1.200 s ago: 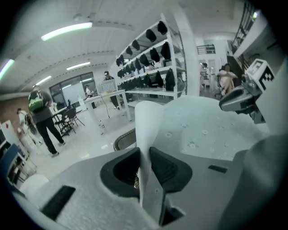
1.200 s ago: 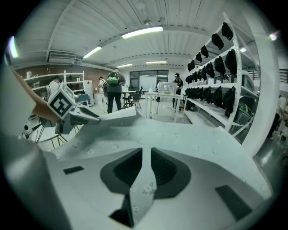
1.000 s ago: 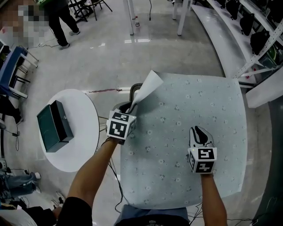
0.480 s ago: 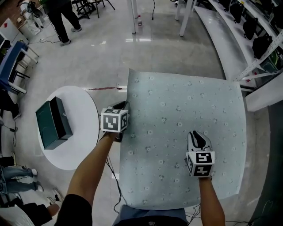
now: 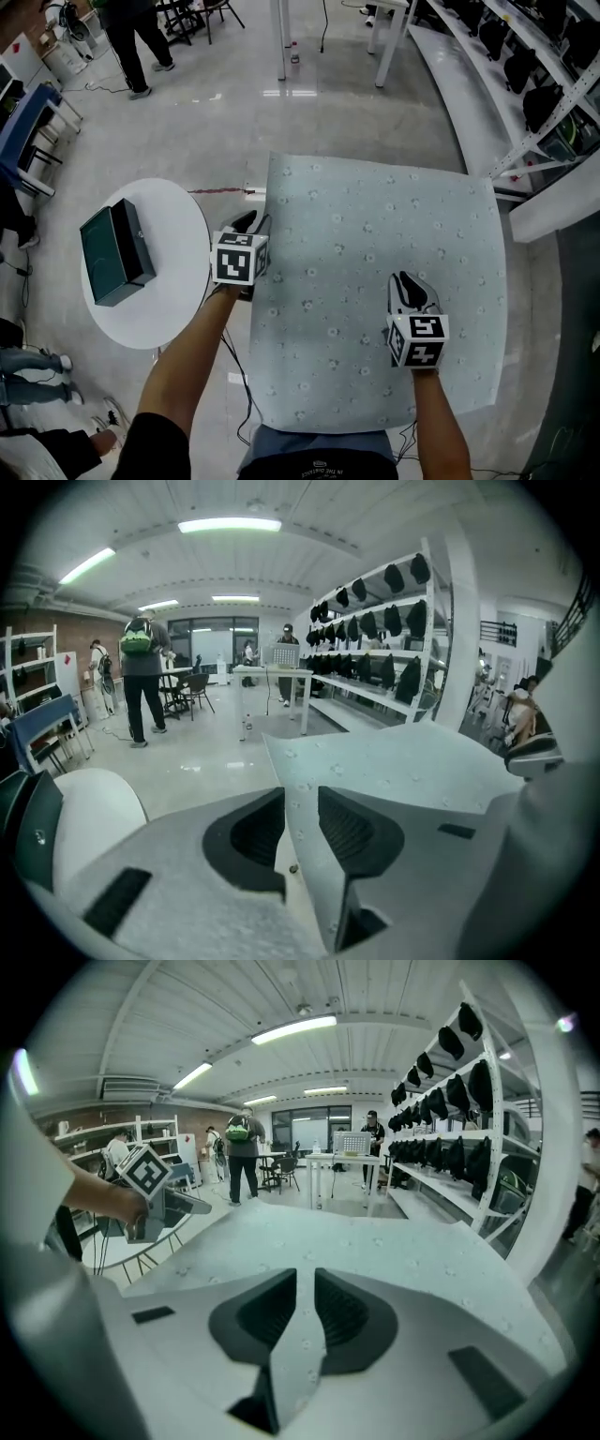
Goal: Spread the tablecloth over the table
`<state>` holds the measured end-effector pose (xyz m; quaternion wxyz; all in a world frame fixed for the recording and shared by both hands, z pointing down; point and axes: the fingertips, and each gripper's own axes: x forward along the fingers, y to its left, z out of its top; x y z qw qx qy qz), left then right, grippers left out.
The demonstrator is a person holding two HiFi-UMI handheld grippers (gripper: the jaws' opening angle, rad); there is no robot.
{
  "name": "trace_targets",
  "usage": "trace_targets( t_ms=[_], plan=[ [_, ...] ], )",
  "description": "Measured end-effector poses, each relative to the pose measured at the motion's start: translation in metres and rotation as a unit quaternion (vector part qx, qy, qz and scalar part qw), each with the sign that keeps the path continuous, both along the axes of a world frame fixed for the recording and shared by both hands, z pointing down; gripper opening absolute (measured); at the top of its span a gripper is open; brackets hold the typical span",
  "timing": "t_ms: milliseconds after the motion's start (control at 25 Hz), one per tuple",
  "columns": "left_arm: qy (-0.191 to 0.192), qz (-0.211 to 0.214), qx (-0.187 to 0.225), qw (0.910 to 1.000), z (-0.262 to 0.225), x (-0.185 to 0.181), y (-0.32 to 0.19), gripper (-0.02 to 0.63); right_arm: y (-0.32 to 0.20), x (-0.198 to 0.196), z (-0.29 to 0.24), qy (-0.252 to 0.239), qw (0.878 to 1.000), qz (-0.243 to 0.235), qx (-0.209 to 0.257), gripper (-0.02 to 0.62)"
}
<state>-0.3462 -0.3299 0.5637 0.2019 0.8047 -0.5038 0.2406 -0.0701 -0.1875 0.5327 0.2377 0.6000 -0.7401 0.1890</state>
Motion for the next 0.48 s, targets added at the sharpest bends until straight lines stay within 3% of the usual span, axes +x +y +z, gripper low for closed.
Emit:
trace_targets(
  t_ms=[240, 480],
  plan=[
    [0.010, 0.030, 0.056, 0.9979, -0.061, 0.031, 0.032, 0.121, 0.010, -0.002, -0.037, -0.054, 0.998, 0.002, 0.021, 0.054],
    [0.019, 0.041, 0.098, 0.9941, -0.106, 0.062, 0.068, 0.121, 0.027, 0.010, -0.070, -0.078, 0.996, -0.007, 0.046, 0.037]
  ],
)
